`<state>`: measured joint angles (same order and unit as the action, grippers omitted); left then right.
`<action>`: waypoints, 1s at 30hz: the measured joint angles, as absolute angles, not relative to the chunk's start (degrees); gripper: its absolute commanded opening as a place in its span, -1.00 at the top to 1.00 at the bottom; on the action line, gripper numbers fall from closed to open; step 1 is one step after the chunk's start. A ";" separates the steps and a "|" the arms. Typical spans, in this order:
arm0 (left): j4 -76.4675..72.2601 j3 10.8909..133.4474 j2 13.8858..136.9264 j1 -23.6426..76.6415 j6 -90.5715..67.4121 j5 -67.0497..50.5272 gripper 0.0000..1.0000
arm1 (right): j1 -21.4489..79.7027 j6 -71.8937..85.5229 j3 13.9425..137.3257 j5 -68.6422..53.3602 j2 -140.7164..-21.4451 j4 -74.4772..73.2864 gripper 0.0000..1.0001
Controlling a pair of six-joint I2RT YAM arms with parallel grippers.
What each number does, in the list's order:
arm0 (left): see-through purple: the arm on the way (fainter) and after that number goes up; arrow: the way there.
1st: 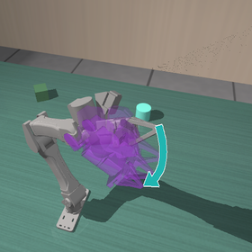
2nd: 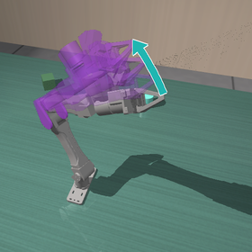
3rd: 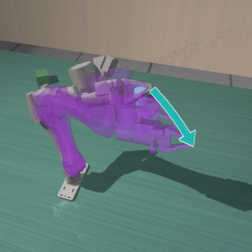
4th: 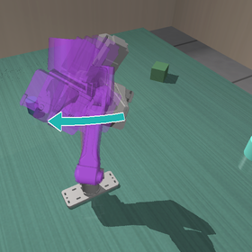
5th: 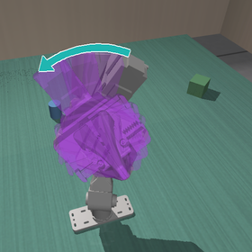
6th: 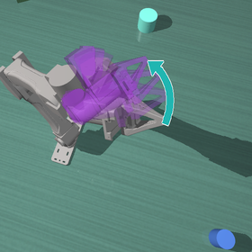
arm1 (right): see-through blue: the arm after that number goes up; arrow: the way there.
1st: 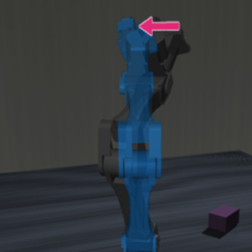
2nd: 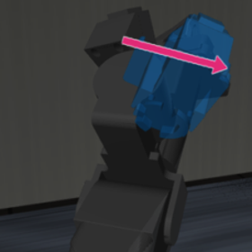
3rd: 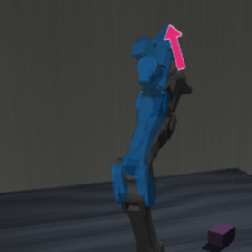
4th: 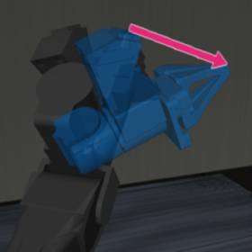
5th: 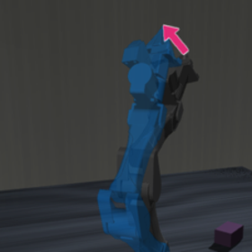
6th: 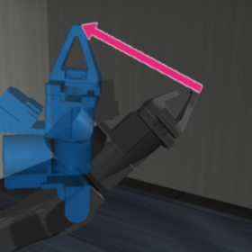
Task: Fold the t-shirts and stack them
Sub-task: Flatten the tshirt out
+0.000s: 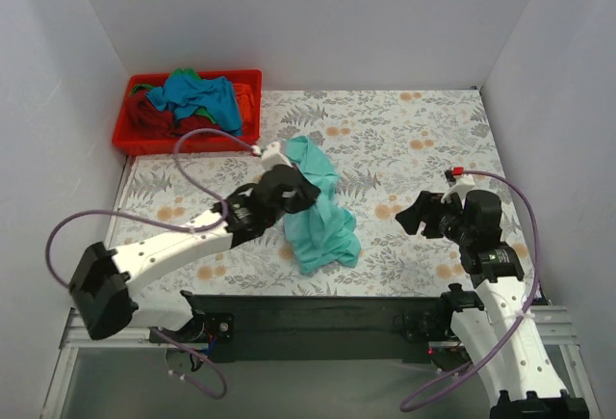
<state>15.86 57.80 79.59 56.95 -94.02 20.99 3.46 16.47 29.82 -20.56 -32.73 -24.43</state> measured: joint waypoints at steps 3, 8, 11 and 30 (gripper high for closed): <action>10.02 50.39 67.72 48.07 -93.91 18.85 0.89 | 9.04 17.91 30.79 -18.06 -34.70 -22.63 -0.51; 8.54 38.41 58.81 39.35 -94.19 15.75 -0.25 | 23.55 21.37 31.00 -10.33 -39.33 -19.46 -0.48; 12.01 31.29 56.10 35.94 -95.04 15.68 -0.40 | 32.60 23.97 30.76 -4.58 -42.72 -18.02 -0.47; 26.59 20.75 45.28 38.04 -99.39 11.11 -0.16 | 50.76 36.16 27.16 11.35 -47.72 -15.20 -0.46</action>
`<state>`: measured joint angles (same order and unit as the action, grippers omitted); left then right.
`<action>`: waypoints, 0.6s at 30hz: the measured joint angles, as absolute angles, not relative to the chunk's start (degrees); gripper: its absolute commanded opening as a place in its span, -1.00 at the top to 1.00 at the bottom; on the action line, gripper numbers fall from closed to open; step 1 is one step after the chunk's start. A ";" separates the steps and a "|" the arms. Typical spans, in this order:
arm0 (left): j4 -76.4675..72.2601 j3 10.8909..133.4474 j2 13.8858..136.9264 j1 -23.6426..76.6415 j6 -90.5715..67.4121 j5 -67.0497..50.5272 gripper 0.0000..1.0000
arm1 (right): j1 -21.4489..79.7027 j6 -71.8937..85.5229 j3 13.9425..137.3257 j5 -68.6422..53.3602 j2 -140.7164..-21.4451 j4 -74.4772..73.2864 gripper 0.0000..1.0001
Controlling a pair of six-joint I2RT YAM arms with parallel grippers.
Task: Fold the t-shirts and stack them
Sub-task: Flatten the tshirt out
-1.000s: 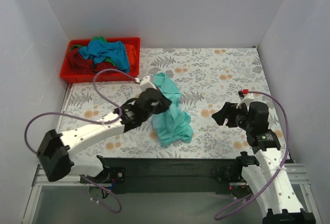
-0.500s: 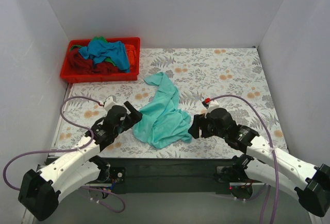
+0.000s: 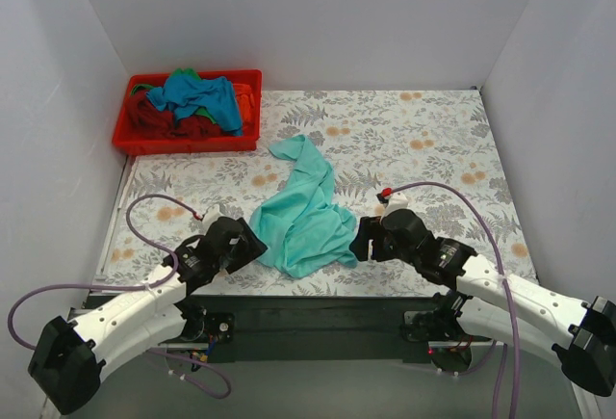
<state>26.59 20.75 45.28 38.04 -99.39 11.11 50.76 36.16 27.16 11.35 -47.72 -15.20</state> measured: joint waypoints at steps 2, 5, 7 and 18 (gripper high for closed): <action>26.76 20.67 45.45 40.14 -100.73 11.16 -0.15 | 50.81 36.47 26.85 11.68 -47.72 -14.81 -0.46; 26.65 20.67 47.16 43.97 -102.94 11.62 -0.15 | 50.81 36.97 26.11 12.03 -47.75 -14.85 -0.46; 26.57 20.67 49.36 46.19 -104.20 11.84 -0.12 | 50.83 37.28 25.89 12.10 -47.79 -14.83 -0.46; 22.72 20.73 54.28 47.77 -106.85 13.04 0.06 | 50.87 37.56 25.39 12.16 -48.16 -14.76 -0.46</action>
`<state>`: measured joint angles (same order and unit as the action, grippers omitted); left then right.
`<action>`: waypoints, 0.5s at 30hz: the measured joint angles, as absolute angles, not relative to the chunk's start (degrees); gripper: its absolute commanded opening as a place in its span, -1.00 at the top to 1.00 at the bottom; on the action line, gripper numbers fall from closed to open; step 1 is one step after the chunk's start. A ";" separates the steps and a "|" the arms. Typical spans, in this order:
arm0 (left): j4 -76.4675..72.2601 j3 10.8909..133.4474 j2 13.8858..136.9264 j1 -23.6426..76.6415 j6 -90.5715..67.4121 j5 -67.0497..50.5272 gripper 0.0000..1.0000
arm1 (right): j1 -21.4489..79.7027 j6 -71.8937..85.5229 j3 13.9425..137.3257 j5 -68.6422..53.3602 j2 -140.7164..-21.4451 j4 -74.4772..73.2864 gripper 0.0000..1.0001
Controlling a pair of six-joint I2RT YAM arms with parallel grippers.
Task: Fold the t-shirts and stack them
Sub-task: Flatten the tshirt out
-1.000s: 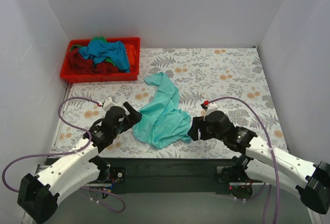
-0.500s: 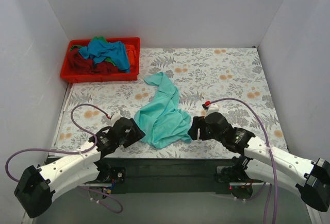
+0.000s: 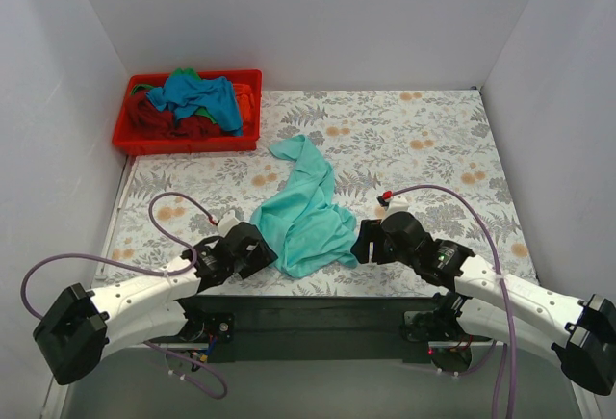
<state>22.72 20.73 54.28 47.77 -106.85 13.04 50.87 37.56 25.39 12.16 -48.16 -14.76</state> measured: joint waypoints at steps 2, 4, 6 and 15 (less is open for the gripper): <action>21.34 20.73 55.53 47.77 -107.07 13.10 0.19 | 50.87 37.56 25.36 12.19 -48.38 -14.76 -0.46; 20.23 20.73 56.71 47.77 -107.07 13.13 0.39 | 50.89 37.56 25.36 12.27 -48.56 -14.76 -0.46; 19.94 20.75 57.54 47.77 -106.91 13.08 0.63 | 50.92 37.56 25.36 12.32 -48.64 -14.76 -0.46; 22.31 20.71 55.07 47.79 -106.87 13.52 1.00 | 50.98 37.56 25.28 12.32 -49.69 -14.46 -0.46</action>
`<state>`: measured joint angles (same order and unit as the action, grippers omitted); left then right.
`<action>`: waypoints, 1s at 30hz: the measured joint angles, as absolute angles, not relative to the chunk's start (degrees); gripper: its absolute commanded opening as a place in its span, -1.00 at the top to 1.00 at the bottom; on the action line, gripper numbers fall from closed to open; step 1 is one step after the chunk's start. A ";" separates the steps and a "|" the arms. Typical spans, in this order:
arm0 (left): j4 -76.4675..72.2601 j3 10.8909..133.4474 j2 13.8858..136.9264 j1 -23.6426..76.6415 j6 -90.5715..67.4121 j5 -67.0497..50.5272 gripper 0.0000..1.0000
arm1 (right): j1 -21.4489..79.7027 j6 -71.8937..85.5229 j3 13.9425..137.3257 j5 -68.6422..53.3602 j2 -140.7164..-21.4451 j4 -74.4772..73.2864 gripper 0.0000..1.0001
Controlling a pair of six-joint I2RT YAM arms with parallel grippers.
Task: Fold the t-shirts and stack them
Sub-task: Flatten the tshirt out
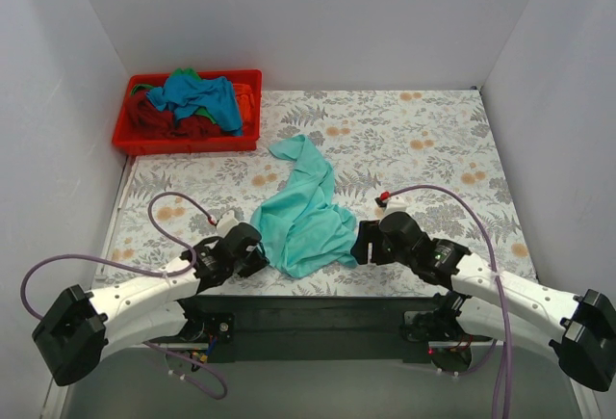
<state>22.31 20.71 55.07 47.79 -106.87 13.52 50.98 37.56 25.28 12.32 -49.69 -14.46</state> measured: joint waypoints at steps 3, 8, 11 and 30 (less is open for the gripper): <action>24.95 21.28 51.83 47.81 -106.87 14.87 1.00 | 51.18 37.58 25.28 12.27 -51.05 -14.24 -0.46; 31.77 28.34 47.31 47.79 -105.82 20.97 1.00 | 52.18 37.82 24.60 11.84 -52.88 -12.12 -0.46; 34.76 33.69 45.15 47.75 -104.95 25.50 1.00 | 52.69 38.06 24.49 11.64 -53.89 -11.64 -0.46; 42.89 38.02 28.21 47.70 -97.86 38.63 1.00 | 53.71 34.72 24.60 10.44 -66.94 -2.46 0.96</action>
